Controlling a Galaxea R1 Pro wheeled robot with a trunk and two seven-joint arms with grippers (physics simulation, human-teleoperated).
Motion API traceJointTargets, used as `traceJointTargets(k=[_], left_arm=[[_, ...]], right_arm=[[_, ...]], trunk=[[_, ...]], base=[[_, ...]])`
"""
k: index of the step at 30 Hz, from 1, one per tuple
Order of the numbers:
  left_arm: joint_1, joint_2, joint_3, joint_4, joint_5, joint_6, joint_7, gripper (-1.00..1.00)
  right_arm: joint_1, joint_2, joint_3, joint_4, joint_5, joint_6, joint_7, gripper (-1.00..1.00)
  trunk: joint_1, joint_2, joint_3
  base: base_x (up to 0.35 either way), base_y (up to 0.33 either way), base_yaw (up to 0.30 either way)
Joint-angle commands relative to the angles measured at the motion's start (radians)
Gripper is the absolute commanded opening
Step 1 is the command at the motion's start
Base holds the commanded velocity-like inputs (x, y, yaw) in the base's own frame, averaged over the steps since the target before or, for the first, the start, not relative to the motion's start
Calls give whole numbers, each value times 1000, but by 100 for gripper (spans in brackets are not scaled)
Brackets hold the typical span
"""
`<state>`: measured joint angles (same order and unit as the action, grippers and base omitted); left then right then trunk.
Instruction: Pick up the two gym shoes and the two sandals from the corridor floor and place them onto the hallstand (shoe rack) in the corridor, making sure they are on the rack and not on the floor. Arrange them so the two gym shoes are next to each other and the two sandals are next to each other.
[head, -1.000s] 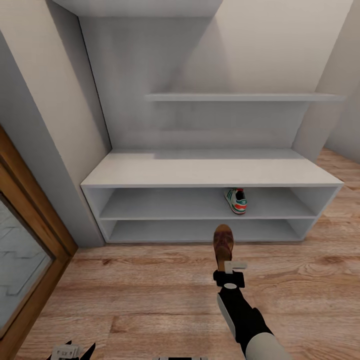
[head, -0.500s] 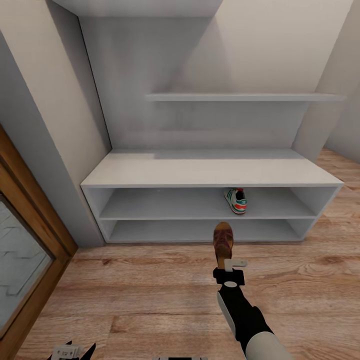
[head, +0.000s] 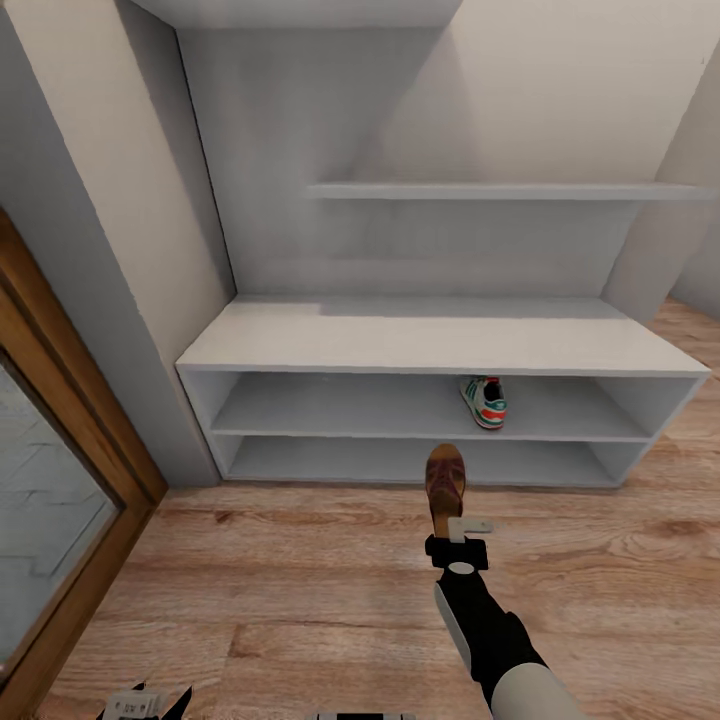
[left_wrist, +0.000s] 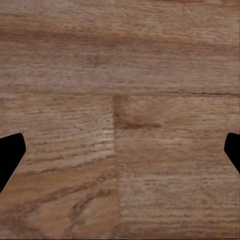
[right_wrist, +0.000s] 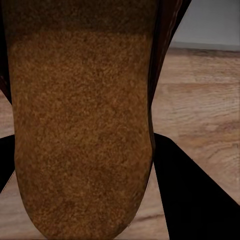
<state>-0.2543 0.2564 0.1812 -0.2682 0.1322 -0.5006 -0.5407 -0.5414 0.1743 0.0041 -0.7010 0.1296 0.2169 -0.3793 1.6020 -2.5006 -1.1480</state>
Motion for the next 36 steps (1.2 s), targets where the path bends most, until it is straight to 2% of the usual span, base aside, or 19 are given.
traceJointTargets(k=[1, 12, 14, 15, 16, 19, 21, 30, 36], left_arm=[[-1, 0, 1, 3, 10, 2, -10, 100], [-3, -3, -4, -3, 4, 2, -12, 100], [-5, -5, -4, -5, 2, 3, -34, 100], [-8, -7, -5, -5, 0, 7, -65, 100], [-15, -9, -3, -5, 1, 16, -153, 100], [-19, -11, 3, -5, 7, 23, -240, 100], [-19, -11, 4, -5, 8, 24, -256, 100], [-20, -18, 1, -6, 5, 26, -270, 100], [-20, -28, 3, -5, 3, 26, -268, 100]], right_arm=[[0, 0, 1, -2, 9, 9, -3, -100], [0, 0, 1, -1, 9, 9, -3, -100], [0, 0, 1, 0, 9, 9, -3, -100], [0, 0, 1, 0, 9, 9, -3, -100], [0, 0, 1, 2, 8, 9, -3, -100], [0, 0, 1, 3, 8, 9, -3, -100], [0, 0, 1, 4, 9, 9, -3, -100], [0, 0, 1, 4, 9, 9, -3, -100], [0, 0, 1, 4, 8, 9, -3, -100]], trunk=[[0, 0, -2], [0, 0, -14], [0, 0, -16], [0, 0, -17], [0, 0, -18], [0, 0, -22], [0, 0, -24], [0, 0, -34], [0, 0, -40]], base=[[0, 0, 179], [0, 0, 181], [0, 0, 182], [0, 0, 182], [0, 0, 182], [0, 0, 182], [0, 0, 182], [9, 1, 182], [198, 164, 161]])
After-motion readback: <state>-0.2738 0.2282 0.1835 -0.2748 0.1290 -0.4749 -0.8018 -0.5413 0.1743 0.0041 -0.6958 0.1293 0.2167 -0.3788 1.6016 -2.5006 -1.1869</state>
